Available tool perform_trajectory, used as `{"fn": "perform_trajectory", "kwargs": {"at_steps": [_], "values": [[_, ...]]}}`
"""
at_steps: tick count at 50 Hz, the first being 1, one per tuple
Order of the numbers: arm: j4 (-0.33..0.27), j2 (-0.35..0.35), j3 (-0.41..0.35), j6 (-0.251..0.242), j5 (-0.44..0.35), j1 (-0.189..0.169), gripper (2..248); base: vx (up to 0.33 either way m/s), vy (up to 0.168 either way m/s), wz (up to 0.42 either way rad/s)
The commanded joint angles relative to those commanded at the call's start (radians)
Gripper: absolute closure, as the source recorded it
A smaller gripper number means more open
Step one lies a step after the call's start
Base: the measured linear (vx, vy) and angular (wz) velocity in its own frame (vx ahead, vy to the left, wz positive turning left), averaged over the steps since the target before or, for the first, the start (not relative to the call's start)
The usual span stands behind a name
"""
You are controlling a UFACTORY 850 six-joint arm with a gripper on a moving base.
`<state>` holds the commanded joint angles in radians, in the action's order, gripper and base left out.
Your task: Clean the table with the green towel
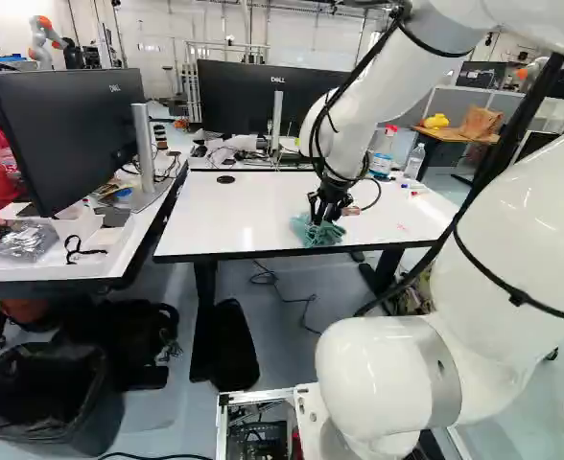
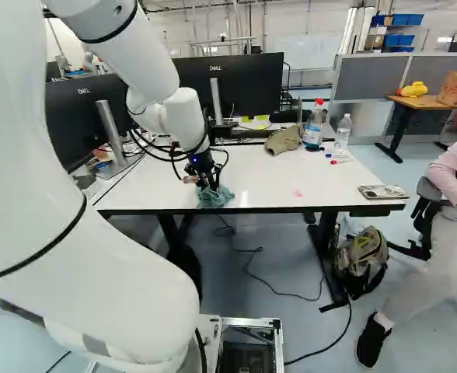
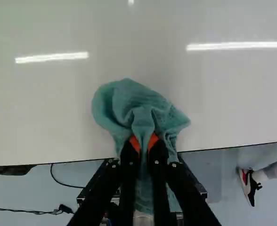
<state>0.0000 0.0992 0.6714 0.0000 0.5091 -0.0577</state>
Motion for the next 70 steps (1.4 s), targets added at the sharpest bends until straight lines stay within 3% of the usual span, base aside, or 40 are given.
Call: {"fn": "perform_trajectory", "kwargs": {"at_steps": [8, 26, 49, 70], "values": [[0.0, 0.001, -0.001, 0.0, 0.0, -0.014, 212, 0.0, 0.0, 0.0], [0.0, -0.005, 0.005, 0.0, 0.0, -0.095, 212, 0.0, 0.0, 0.0], [0.0, -0.087, 0.086, 0.0, 0.0, -0.188, 212, 0.0, 0.0, 0.0], [0.0, -0.186, 0.19, 0.0, 0.0, -0.181, 212, 0.0, 0.0, 0.0]]}}
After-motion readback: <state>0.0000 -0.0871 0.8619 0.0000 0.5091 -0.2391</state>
